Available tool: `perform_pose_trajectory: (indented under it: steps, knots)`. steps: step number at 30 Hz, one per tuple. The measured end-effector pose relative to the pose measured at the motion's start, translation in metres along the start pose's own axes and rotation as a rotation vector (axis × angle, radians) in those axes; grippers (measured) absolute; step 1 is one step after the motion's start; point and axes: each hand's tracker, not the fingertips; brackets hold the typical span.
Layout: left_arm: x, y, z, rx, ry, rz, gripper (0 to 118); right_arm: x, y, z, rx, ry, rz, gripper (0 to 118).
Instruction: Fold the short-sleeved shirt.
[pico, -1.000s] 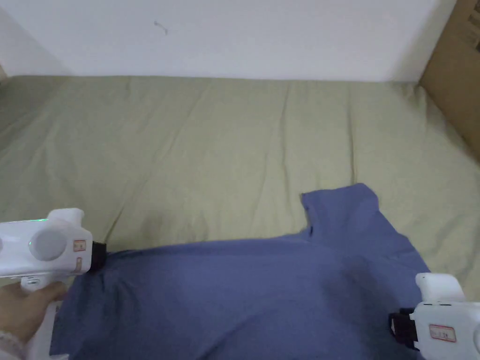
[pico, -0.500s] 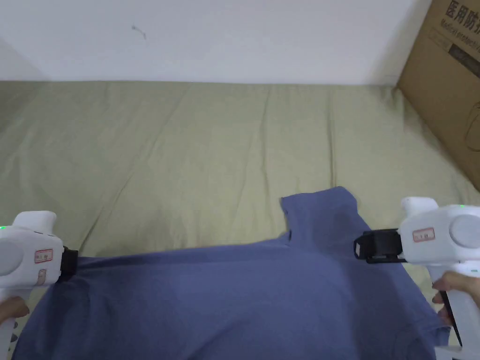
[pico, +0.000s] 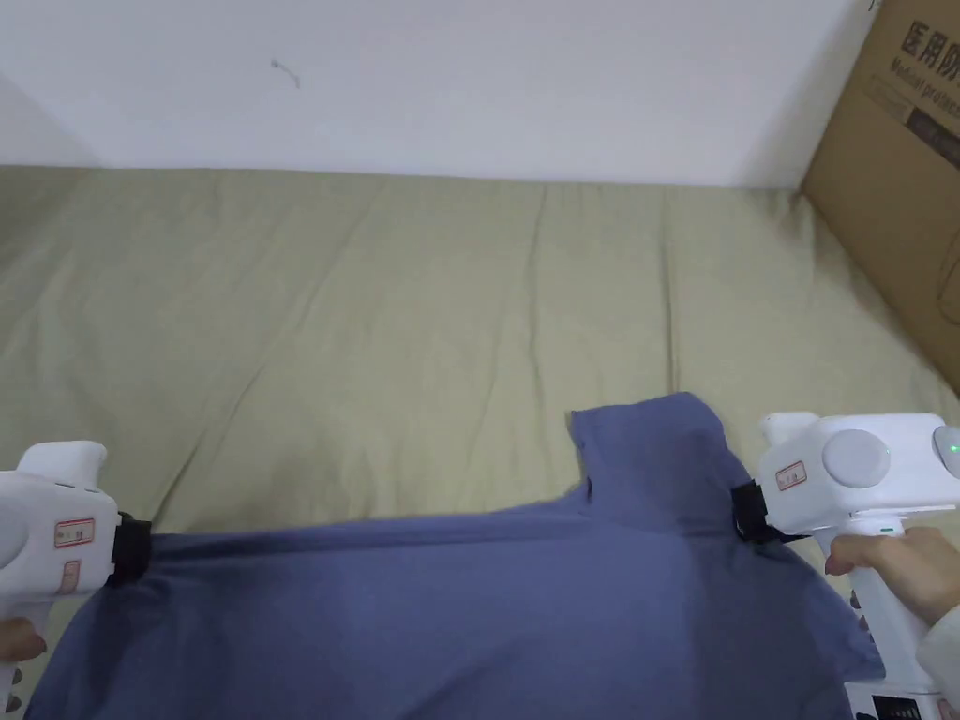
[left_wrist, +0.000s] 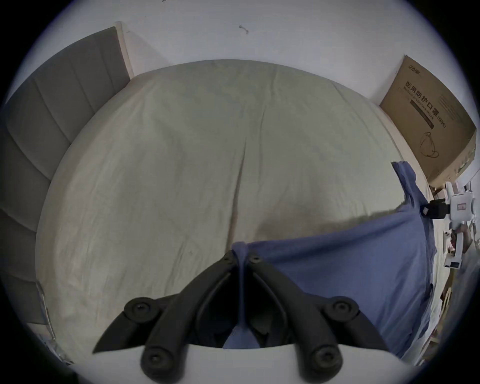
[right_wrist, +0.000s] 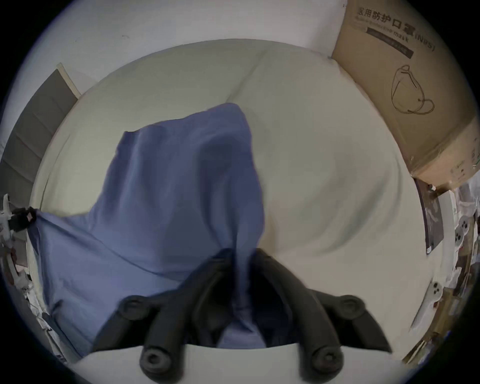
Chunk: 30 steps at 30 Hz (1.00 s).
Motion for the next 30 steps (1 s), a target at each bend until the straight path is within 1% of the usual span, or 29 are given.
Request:
perform_pose_trajectory:
  steps: [1, 3, 4, 5, 6, 8, 9, 11, 13, 15, 16, 18, 19, 21, 22, 24, 28, 30]
  knots:
    - [0.000, -0.001, 0.004, 0.000, 0.001, 0.004, 2, 0.005, 0.003, -0.005, -0.006, 0.038, -0.017, 4]
    - [0.000, -0.002, 0.011, 0.005, -0.002, 0.004, 2, 0.002, 0.000, 0.000, 0.006, 0.022, -0.023, 4]
    - [0.000, -0.001, 0.017, 0.007, -0.001, 0.003, 2, 0.002, -0.001, 0.005, 0.022, 0.039, -0.026, 3]
    - [0.000, 0.000, 0.023, 0.010, 0.000, -0.001, 2, 0.002, -0.003, 0.016, 0.045, 0.054, -0.051, 3]
    - [0.000, 0.002, 0.030, 0.018, -0.002, -0.009, 2, 0.003, -0.003, 0.026, 0.054, 0.069, -0.051, 3]
    - [0.002, 0.005, 0.048, 0.045, 0.000, -0.011, 2, 0.004, -0.004, 0.050, 0.114, 0.066, -0.062, 3]
    - [0.003, 0.007, 0.059, 0.064, -0.005, -0.013, 2, 0.007, -0.004, 0.067, 0.137, 0.075, -0.068, 3]
    - [0.005, 0.011, 0.079, 0.101, -0.010, -0.005, 2, 0.013, -0.005, 0.096, 0.202, 0.097, -0.105, 3]
    - [0.012, 0.015, 0.108, 0.151, 0.018, -0.027, 2, 0.013, -0.012, 0.136, 0.252, 0.116, -0.128, 3]
    - [0.017, 0.021, 0.135, 0.182, 0.022, -0.036, 2, 0.015, -0.018, 0.169, 0.275, 0.109, -0.111, 3]
    - [0.019, 0.024, 0.151, 0.222, 0.010, -0.039, 2, 0.016, -0.022, 0.186, 0.320, 0.088, -0.110, 3]
    - [0.024, 0.031, 0.181, 0.268, 0.003, -0.048, 2, 0.015, -0.030, 0.221, 0.347, 0.101, -0.112, 3]
    - [0.028, 0.034, 0.197, 0.298, 0.007, -0.059, 2, 0.017, -0.033, 0.238, 0.390, 0.092, -0.132, 3]
    - [0.037, 0.042, 0.227, 0.343, 0.022, -0.087, 2, 0.021, -0.035, 0.271, 0.442, 0.100, -0.149, 3]
    - [0.040, 0.046, 0.242, 0.367, 0.025, -0.099, 2, 0.024, -0.036, 0.289, 0.470, 0.104, -0.173, 3]
    - [0.046, 0.059, 0.269, 0.411, 0.045, -0.116, 2, 0.029, -0.035, 0.322, 0.534, 0.123, -0.197, 3]
    - [0.057, 0.094, 0.317, 0.488, 0.046, -0.115, 2, 0.032, -0.017, 0.383, 0.605, 0.085, -0.182, 3]
    - [0.065, 0.115, 0.333, 0.524, 0.086, -0.137, 2, 0.034, 0.000, 0.408, 0.650, 0.081, -0.188, 3]
